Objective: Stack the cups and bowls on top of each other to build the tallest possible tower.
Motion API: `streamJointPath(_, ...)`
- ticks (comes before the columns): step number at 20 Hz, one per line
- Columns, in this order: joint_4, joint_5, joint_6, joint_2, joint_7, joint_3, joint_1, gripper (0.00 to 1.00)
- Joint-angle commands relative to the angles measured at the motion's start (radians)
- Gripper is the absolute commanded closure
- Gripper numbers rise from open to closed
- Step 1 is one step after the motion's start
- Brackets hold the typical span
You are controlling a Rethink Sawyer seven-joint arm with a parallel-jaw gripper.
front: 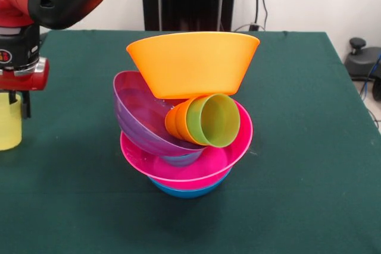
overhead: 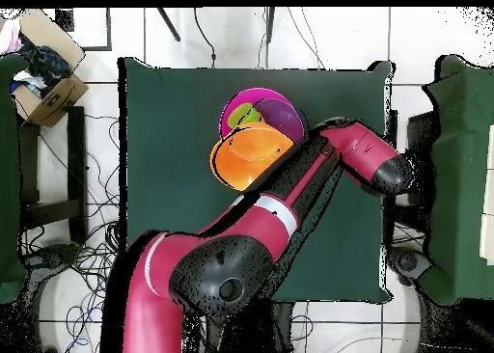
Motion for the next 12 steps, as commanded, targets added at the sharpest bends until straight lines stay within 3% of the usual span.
streamJointPath(1, 0.096, 0.023, 0.016, -0.031, -0.144, 0.134, 0.019, 1.0)
streamJointPath(6, 0.23, -0.004, -0.097, -0.135, -0.114, 0.069, 0.081, 1.0)
streamJointPath(12, 0.318, -0.005, -0.24, -0.237, 0.09, 0.006, 0.219, 1.0)
